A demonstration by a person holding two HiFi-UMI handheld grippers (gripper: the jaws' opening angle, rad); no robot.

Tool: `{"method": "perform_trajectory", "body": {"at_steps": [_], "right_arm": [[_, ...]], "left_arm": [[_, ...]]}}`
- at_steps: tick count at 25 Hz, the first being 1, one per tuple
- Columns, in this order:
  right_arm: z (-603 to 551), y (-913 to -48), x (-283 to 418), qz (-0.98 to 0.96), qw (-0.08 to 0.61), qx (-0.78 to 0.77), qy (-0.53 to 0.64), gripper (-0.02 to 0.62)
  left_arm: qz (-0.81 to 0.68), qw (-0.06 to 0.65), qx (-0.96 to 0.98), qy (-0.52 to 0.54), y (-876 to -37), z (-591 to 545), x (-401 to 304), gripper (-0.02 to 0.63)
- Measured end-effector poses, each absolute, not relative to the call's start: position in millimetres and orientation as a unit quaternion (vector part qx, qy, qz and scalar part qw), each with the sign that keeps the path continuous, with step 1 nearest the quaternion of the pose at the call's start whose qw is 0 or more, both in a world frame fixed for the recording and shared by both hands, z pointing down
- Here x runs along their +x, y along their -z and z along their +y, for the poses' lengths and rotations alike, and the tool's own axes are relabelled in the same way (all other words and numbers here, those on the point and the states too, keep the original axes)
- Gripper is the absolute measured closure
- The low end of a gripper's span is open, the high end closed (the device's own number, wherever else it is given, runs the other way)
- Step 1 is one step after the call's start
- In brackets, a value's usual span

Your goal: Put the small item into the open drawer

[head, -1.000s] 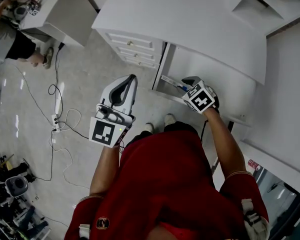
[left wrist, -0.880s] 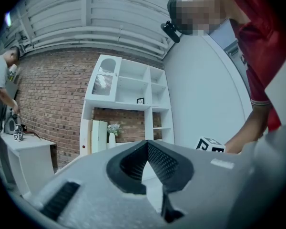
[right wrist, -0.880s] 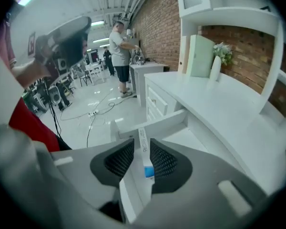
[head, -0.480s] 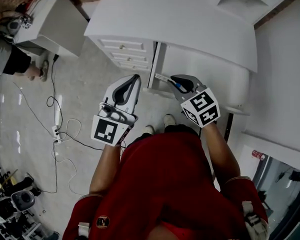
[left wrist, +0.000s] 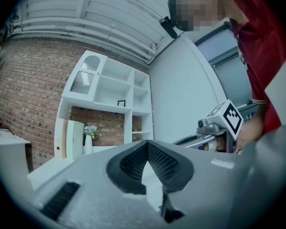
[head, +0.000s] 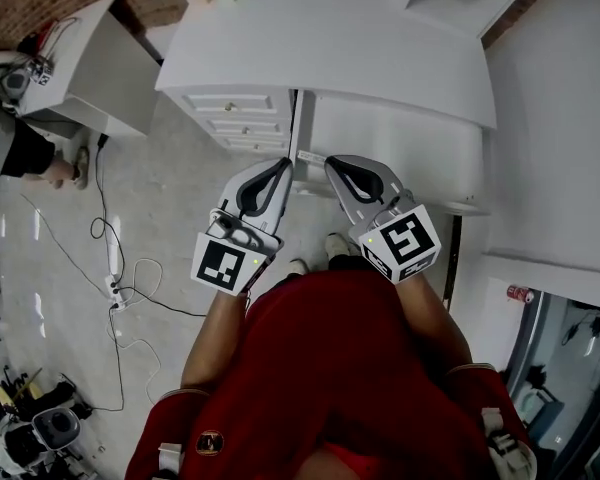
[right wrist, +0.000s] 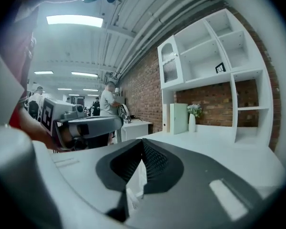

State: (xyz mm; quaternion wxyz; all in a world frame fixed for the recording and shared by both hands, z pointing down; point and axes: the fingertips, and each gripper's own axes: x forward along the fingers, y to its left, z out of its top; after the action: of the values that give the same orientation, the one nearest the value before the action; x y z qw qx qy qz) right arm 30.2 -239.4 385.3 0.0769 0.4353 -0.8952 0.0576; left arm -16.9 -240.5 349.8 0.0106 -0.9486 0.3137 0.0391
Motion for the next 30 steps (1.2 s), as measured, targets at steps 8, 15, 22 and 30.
{"method": "perform_trajectory", "body": {"at_steps": [8,15,22,30], "right_arm": [[-215,-358,29,-0.9,0.017,0.434,-0.028,0.584],[-213,-357,31,-0.898,0.014,0.44,-0.024,0.584],[-209,-359,36,-0.895,0.015,0.445,-0.023,0.584],[-207,-360,41,-0.895,0.013,0.446,-0.021,0.584]], "left_arm": [[0.295,0.006,-0.954,-0.043,-349,-229,-2,0.607],[0.29,0.006,-0.956,-0.044,-349,-227,1,0.607],[0.289,0.009,-0.956,-0.044,-347,-223,3,0.607],[0.288,0.012,-0.956,-0.044,-346,-222,7,0.607]]}}
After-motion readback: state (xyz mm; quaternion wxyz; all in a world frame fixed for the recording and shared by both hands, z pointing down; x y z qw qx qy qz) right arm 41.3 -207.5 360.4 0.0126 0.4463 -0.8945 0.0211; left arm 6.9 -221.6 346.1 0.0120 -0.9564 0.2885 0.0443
